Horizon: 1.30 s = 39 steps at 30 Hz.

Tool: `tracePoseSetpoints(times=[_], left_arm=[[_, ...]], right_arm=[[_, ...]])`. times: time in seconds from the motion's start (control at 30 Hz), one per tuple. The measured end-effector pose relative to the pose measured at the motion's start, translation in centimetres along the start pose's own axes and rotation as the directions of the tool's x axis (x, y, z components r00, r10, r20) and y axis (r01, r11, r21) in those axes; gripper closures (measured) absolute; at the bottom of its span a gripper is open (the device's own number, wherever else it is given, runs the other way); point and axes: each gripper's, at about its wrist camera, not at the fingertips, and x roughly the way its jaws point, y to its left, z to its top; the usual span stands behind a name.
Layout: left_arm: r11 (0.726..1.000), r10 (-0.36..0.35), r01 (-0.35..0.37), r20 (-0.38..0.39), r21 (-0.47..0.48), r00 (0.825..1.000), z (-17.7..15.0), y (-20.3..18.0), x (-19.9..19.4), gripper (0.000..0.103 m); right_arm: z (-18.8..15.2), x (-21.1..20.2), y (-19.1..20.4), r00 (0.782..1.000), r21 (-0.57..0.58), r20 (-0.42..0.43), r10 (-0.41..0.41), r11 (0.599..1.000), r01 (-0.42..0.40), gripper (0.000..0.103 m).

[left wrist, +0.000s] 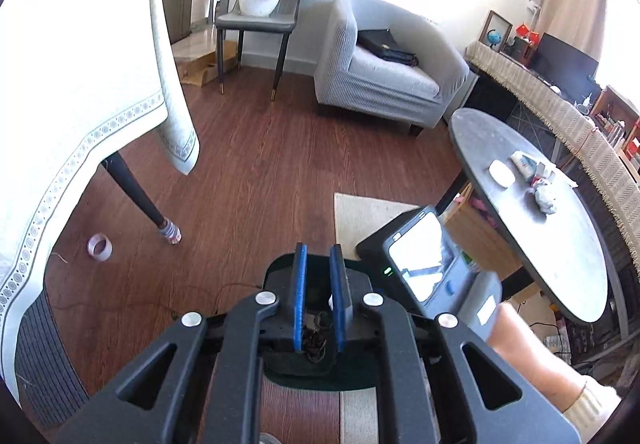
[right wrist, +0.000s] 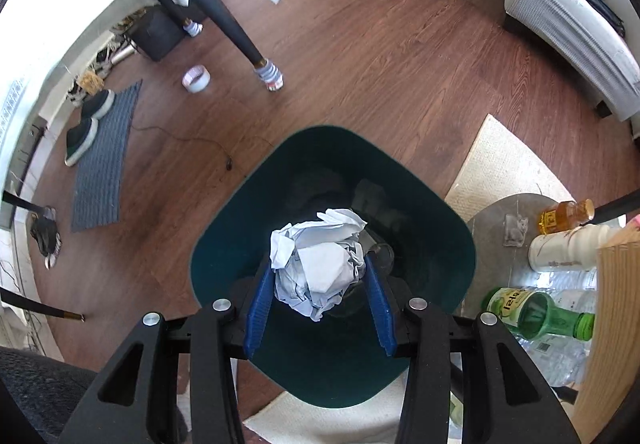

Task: Collect trash
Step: 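Lower the paper ball into the green bin and open the right gripper, then move both open tools back over the marble table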

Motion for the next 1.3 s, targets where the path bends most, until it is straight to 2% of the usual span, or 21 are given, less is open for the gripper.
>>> tracePoseSetpoints(times=[0.2,0.33,0.5,0.67,0.8,1.03,1.3], left_arm=[[1.000,-0.017,0.017,0.072,0.005,0.997,1.4,-1.3,-1.9,0.090],[1.000,-0.027,0.026,0.103,0.005,0.994,2.3,-2.1,-2.6,0.090],[1.000,-0.027,0.025,0.126,0.011,0.992,2.8,-2.9,-3.3,0.090],[0.999,-0.036,0.036,0.165,0.008,0.986,3.4,-3.7,-4.1,0.090],[0.999,-0.035,0.033,0.189,0.011,0.981,3.6,-4.2,-4.7,0.090],[0.999,-0.036,0.032,0.209,0.022,0.977,4.1,-5.5,-5.0,0.090],[0.997,-0.065,0.056,0.205,0.046,0.977,4.4,-7.9,-4.1,0.088]], right_arm=[[-0.7,1.5,0.1,0.996,-0.045,-0.043,-0.074,0.996,0.072,0.056],[-1.3,2.0,-0.3,0.994,-0.057,-0.068,-0.084,0.995,0.080,0.051],[-1.6,1.1,-0.8,0.998,-0.071,-0.041,-0.056,0.996,0.053,0.049],[-1.3,-1.9,-0.1,0.999,-0.092,0.038,-0.020,0.996,0.024,0.049],[-0.8,-5.5,0.4,0.992,-0.108,0.126,-0.006,0.994,0.020,0.049],[-1.2,-12.2,-0.8,0.958,-0.083,0.286,-0.004,0.996,0.029,0.054],[-2.7,-16.7,-4.0,0.922,-0.014,0.385,-0.044,0.998,0.054,0.056]])
